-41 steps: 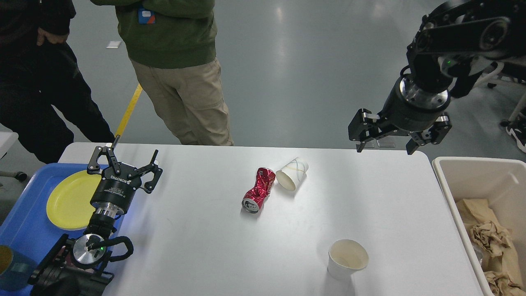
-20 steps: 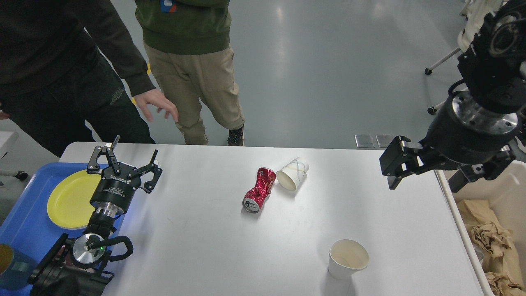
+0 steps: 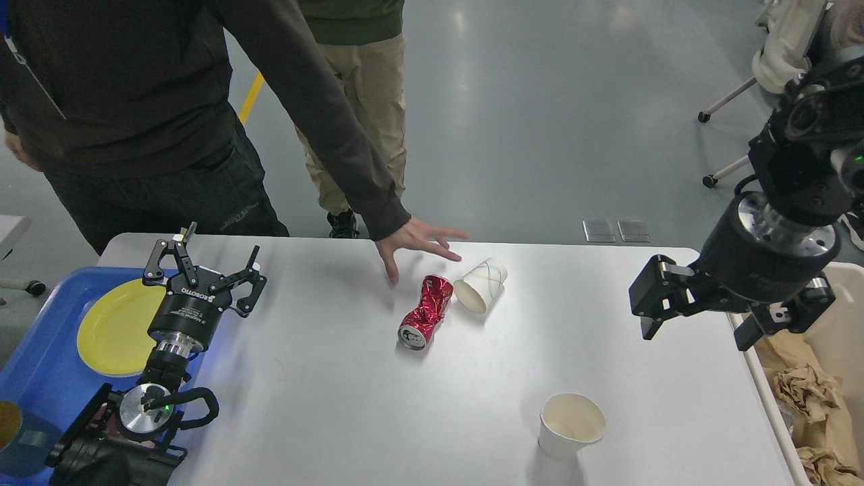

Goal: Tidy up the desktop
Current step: 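Raise the right gripper back toward the bin, then lower the right gripper onto the small white cup and grasp it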

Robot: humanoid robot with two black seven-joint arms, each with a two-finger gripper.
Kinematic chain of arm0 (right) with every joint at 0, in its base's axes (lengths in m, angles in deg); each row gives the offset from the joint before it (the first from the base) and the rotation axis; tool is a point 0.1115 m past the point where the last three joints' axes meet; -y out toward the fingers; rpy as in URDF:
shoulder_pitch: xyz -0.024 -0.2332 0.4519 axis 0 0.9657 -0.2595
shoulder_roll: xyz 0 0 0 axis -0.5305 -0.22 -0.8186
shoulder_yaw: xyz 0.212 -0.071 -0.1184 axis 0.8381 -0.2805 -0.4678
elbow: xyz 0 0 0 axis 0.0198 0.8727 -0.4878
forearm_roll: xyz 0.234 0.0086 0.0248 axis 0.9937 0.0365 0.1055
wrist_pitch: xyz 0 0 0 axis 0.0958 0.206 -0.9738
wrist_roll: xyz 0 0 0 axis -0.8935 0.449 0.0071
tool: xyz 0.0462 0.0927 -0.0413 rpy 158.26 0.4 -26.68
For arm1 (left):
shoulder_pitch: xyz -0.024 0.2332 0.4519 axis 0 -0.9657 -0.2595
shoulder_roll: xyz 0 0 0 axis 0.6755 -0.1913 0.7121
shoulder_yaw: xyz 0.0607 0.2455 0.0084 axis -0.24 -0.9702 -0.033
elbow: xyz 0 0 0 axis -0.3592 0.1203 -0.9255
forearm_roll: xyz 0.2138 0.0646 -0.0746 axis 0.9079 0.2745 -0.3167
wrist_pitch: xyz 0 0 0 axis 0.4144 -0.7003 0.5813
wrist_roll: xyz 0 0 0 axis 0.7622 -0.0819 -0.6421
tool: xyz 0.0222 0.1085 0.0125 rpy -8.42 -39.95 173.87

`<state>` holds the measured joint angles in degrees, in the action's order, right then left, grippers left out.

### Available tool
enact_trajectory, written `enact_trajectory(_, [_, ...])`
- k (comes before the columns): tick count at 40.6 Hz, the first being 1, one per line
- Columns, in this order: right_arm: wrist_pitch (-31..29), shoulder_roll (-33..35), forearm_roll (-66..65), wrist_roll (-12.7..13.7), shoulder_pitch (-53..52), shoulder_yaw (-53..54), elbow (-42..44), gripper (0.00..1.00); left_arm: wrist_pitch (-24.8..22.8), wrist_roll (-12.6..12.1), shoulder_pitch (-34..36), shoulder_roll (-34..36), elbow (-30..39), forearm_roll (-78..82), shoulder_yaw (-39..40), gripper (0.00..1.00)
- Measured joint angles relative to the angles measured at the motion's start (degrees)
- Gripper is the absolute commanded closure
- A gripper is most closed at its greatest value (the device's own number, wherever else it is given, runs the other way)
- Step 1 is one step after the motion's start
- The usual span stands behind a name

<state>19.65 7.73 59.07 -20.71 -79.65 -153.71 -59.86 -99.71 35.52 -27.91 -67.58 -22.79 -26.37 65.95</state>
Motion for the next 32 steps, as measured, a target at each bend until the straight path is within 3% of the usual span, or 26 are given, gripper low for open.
enact_trajectory(32, [16.5, 0.3, 0.4, 0.0, 16.9, 2.6, 0.6, 0.07, 0.0, 0.0, 0.0, 0.0, 0.0, 0.0, 0.0, 0.04])
